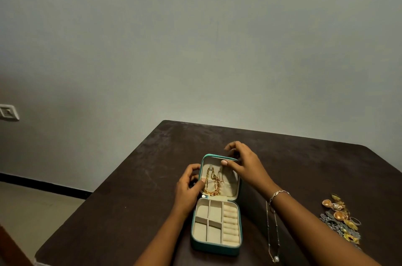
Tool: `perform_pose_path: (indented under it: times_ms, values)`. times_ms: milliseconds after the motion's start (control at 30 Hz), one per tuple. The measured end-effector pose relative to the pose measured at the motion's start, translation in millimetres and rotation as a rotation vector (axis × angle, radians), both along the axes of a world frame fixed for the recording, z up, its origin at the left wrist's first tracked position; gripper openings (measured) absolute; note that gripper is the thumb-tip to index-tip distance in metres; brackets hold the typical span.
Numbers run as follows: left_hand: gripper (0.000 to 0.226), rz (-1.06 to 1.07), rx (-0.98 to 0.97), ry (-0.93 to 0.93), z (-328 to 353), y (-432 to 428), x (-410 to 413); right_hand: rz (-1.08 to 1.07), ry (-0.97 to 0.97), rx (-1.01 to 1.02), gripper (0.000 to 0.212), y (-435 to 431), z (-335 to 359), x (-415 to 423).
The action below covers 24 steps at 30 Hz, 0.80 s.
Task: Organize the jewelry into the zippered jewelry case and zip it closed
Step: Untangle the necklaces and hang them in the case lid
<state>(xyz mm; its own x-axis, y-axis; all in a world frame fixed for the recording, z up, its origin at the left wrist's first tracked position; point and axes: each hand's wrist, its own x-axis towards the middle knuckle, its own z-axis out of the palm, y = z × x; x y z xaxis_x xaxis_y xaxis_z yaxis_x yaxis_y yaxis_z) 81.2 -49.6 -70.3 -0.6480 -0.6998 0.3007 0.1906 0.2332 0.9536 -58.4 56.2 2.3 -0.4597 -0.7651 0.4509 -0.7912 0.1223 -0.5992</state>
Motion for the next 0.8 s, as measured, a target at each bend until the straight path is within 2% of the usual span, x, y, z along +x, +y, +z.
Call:
perform_pose_path:
  times_ms: [300,500,600,800]
  values:
    - [0.021,0.090,-0.014,-0.151,0.2,-3.6,-4.1,-0.060,-0.053,-0.044,0.020,57.9,4.9,1.0]
    - [0.022,0.137,-0.020,-0.169,2.0,-7.6,-3.8,-0.025,0.008,0.133,0.026,127.5,-17.1,17.7]
    - [0.019,0.144,-0.037,-0.171,2.3,-8.2,-3.1,0.008,0.093,0.233,0.016,157.8,-41.8,26.6]
    - [0.018,0.173,-0.017,-0.204,-0.4,-7.4,-2.5,0.064,0.222,0.329,0.040,186.4,-71.0,46.3]
